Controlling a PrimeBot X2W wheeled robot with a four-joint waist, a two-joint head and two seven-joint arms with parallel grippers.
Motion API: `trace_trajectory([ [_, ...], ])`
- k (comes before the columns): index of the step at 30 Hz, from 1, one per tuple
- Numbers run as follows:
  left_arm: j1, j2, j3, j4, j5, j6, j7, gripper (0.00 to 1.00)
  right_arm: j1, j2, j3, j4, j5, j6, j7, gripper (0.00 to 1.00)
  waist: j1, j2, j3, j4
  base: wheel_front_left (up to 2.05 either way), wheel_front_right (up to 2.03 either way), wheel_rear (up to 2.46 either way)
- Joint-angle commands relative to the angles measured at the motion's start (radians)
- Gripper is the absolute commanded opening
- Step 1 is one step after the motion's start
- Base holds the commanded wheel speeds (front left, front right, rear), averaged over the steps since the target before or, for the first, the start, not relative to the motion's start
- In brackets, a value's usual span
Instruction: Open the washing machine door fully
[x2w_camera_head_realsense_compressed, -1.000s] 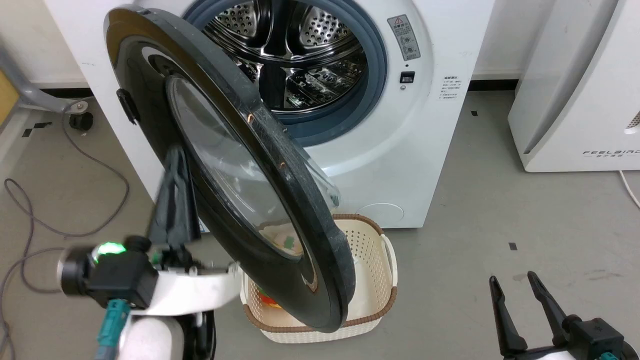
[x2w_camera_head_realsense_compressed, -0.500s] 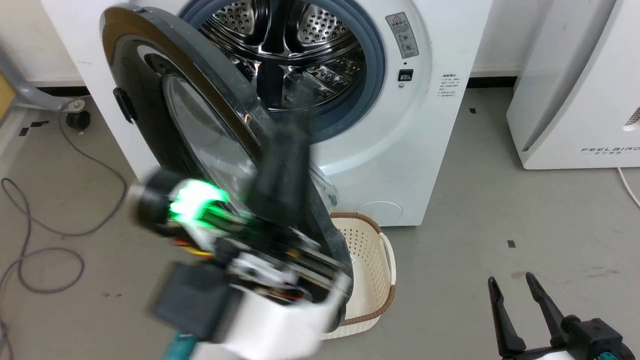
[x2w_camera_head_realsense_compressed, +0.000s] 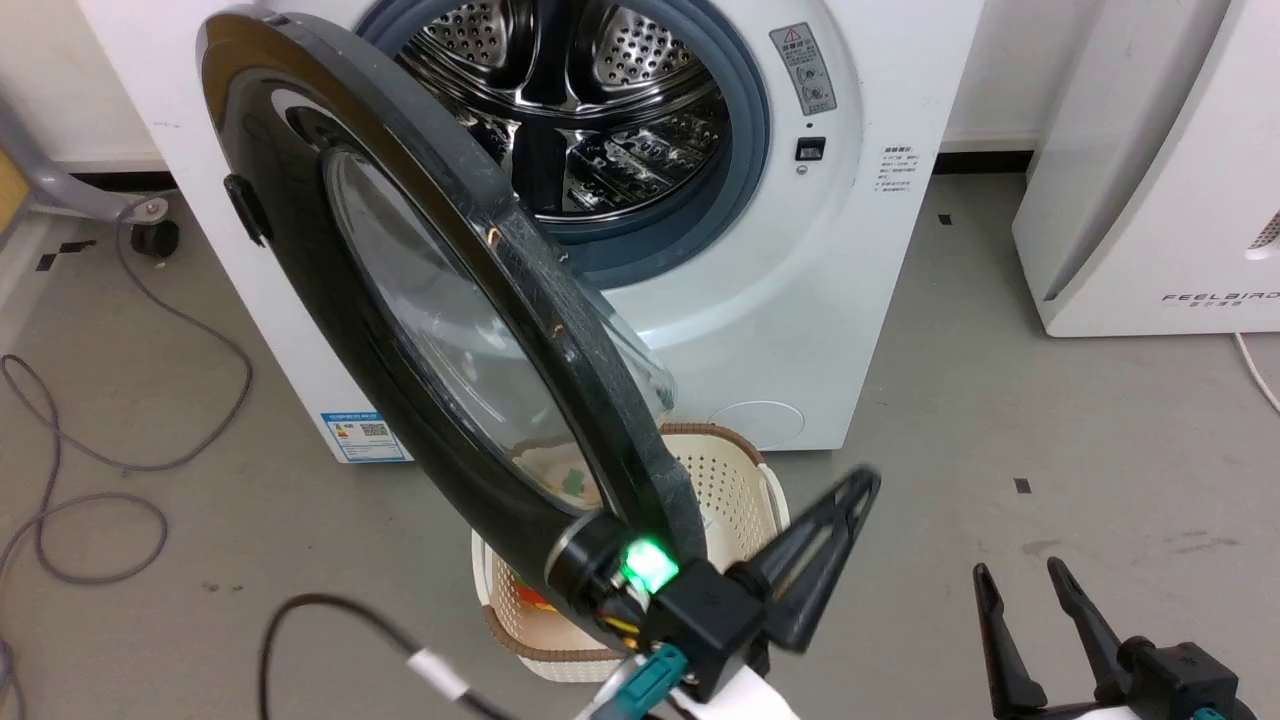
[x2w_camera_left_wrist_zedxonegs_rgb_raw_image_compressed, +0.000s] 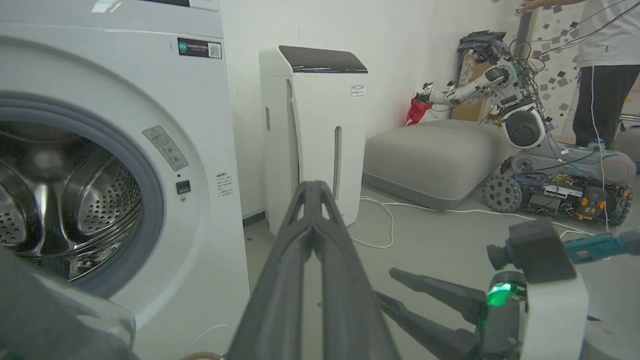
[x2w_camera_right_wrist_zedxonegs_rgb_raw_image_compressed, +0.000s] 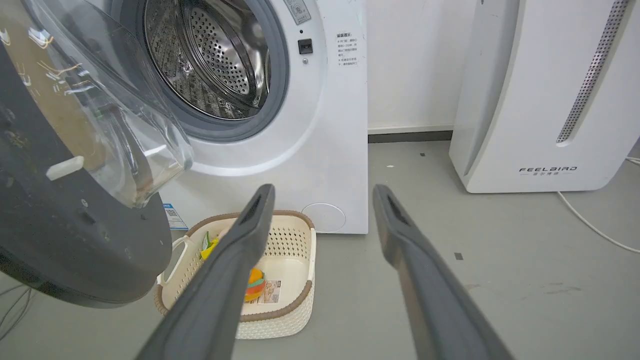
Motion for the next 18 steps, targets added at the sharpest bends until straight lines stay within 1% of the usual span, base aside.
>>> trace_trajectory([
  [1, 0.015, 0.004, -0.003, 0.022, -0.005, 0.005, 0.016, 0.0, -0.008, 0.004, 0.003, 0.004, 0.006, -0.001, -0.001, 1.0, 0.0, 0.0, 0.001, 0.0, 0.0, 0.0, 0.0],
  [5, 0.009, 0.006, -0.004, 0.117, -0.011, 0.013, 0.041, 0.0, -0.013, 0.004, 0.004, 0.012, 0.012, -0.001, -0.001, 1.0, 0.0, 0.0, 0.003, 0.003, 0.0, 0.0, 0.0],
  [9, -0.027, 0.004, 0.008, 0.204, -0.027, 0.03, 0.019, 0.0, -0.017, 0.004, 0.005, 0.023, 0.021, -0.001, 0.0, 1.0, 0.0, 0.0, -0.002, 0.0, 0.0, 0.0, 0.0],
  [14, -0.076, 0.003, 0.016, 0.295, -0.066, 0.068, -0.011, 0.0, -0.016, 0.004, 0.008, 0.035, 0.026, -0.001, 0.002, 1.0, 0.0, 0.0, -0.007, -0.008, 0.0, 0.0, 0.0],
  [18, -0.1, 0.002, 0.011, 0.341, -0.104, 0.105, -0.033, 0.0, -0.014, 0.004, 0.01, 0.043, 0.032, -0.001, 0.005, 1.0, 0.0, 0.0, -0.005, -0.013, 0.0, 0.0, 0.0],
])
